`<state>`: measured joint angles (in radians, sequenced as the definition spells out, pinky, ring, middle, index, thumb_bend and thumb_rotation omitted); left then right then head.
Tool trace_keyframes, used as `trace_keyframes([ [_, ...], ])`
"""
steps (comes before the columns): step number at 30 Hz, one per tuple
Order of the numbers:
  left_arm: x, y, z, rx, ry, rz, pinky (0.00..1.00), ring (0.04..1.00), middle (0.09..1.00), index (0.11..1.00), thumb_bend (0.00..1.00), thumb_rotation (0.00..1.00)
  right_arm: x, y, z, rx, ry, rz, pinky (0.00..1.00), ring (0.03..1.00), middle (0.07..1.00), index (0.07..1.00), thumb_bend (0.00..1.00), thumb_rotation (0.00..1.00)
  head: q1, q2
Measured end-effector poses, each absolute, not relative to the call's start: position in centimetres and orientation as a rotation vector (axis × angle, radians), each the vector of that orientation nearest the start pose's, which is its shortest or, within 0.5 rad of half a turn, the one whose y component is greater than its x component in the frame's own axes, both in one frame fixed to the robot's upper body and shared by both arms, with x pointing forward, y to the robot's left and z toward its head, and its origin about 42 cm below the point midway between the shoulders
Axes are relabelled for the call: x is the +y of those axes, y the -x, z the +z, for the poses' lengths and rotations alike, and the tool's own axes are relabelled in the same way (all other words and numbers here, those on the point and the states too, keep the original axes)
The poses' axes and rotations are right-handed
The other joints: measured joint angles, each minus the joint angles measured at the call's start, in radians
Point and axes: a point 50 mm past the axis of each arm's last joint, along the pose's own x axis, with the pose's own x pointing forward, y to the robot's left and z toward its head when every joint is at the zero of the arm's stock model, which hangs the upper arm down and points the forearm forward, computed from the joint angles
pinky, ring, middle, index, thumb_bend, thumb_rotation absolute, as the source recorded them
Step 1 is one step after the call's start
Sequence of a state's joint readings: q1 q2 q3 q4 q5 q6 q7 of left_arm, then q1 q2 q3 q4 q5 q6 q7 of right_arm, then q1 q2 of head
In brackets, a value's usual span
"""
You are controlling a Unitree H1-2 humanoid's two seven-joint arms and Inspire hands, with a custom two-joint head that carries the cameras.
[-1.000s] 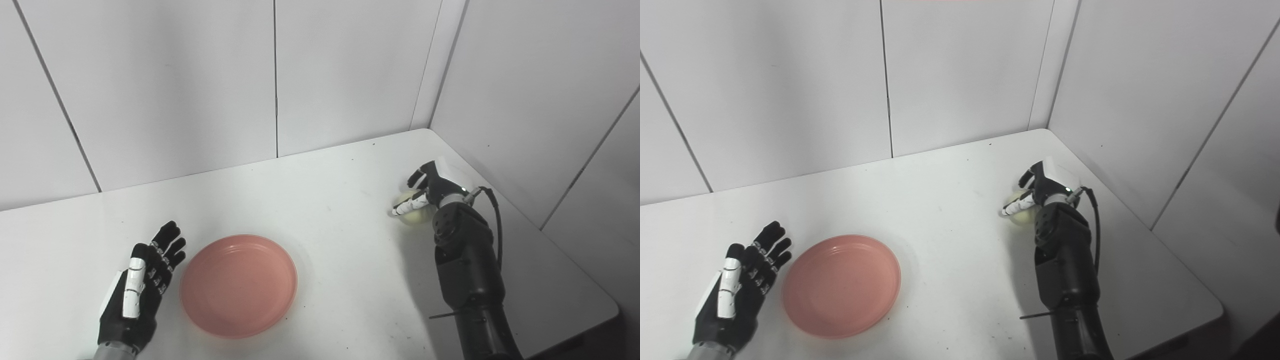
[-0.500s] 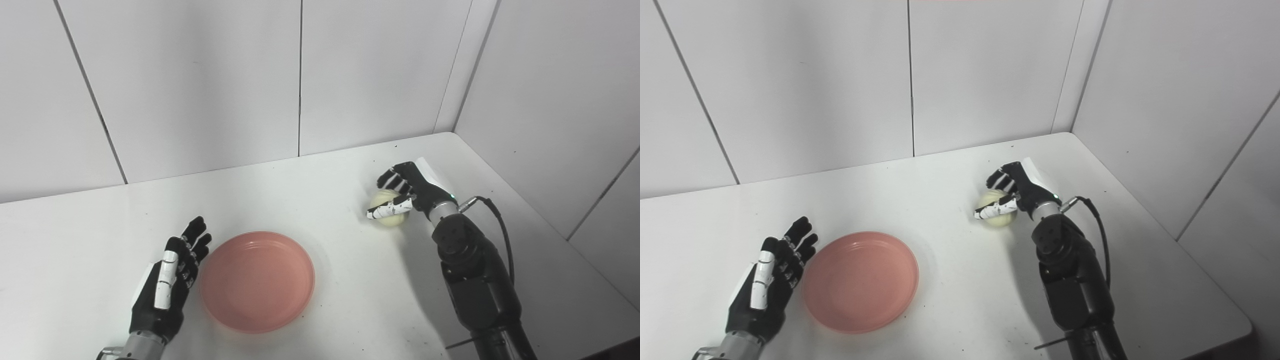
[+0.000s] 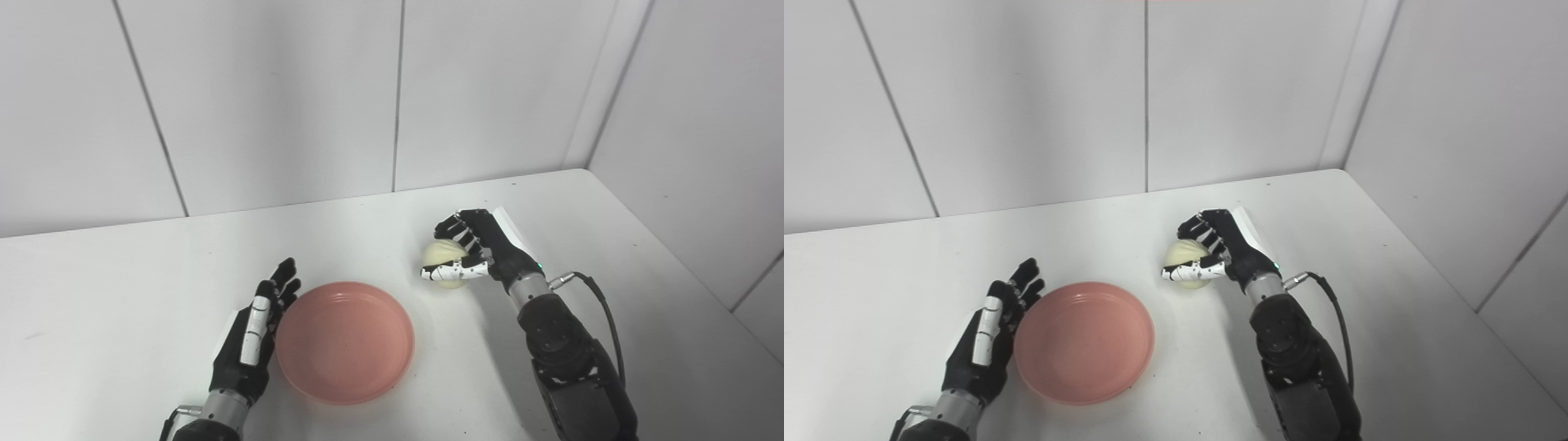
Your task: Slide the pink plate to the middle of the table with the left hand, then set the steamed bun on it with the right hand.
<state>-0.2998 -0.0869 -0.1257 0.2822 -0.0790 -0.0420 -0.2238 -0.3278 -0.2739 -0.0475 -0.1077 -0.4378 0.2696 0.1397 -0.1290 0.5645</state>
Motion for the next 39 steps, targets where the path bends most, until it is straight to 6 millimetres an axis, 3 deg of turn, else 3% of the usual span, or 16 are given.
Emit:
trace_keyframes([
  [6, 9.6, -36.6, 12.0, -0.06, 0.109, -0.439, 0.99, 0.982, 0.986, 0.904, 0.66, 1.0, -25.7, -36.9, 21.9, -0.218, 0.671, 0.058, 0.28, 0.403, 0.524, 0.459, 0.51, 0.0, 0.031, 0.0],
  [10, 9.2, -36.6, 12.0, -0.06, 0.115, -0.442, 1.0, 0.99, 0.994, 0.905, 0.64, 1.0, -24.0, -36.5, 21.4, -0.256, 0.621, 0.075, 0.2, 0.444, 0.522, 0.454, 0.51, 0.0, 0.042, 0.005],
  [15, 8.8, -36.6, 12.0, -0.059, 0.126, -0.445, 1.0, 0.991, 0.998, 0.901, 0.63, 1.0, -22.7, -36.7, 19.1, -0.265, 0.605, 0.113, 0.24, 0.447, 0.527, 0.453, 0.51, 0.0, 0.06, 0.008],
  [20, 8.5, -36.8, 11.9, -0.056, 0.127, -0.45, 1.0, 0.985, 0.99, 0.9, 0.65, 1.0, -21.9, -36.3, 17.4, -0.302, 0.594, 0.147, 0.21, 0.445, 0.531, 0.451, 0.51, 0.0, 0.115, 0.014],
  [26, 8.2, -36.9, 12.0, -0.064, 0.121, -0.459, 0.99, 0.981, 0.99, 0.908, 0.64, 1.0, -20.7, -35.6, 16.2, -0.364, 0.598, 0.169, 0.31, 0.427, 0.545, 0.449, 0.51, 0.0, 0.177, 0.02],
  [30, 8.0, -36.9, 12.0, -0.066, 0.12, -0.455, 0.99, 0.98, 0.99, 0.906, 0.65, 1.0, -19.9, -35.1, 15.7, -0.417, 0.62, 0.182, 0.4, 0.453, 0.542, 0.444, 0.51, 0.0, 0.177, 0.02],
  [33, 7.9, -36.9, 12.1, -0.066, 0.108, -0.447, 0.99, 0.98, 0.99, 0.91, 0.64, 1.0, -19.5, -35.0, 15.1, -0.416, 0.646, 0.204, 0.48, 0.494, 0.53, 0.439, 0.51, 0.0, 0.216, 0.023],
  [39, 7.6, -36.9, 12.1, -0.066, 0.112, -0.448, 1.0, 0.981, 0.99, 0.913, 0.65, 1.0, -19.4, -35.1, 15.2, -0.493, 0.741, 0.222, 0.48, 0.469, 0.528, 0.468, 0.51, 0.0, 0.23, 0.026],
])
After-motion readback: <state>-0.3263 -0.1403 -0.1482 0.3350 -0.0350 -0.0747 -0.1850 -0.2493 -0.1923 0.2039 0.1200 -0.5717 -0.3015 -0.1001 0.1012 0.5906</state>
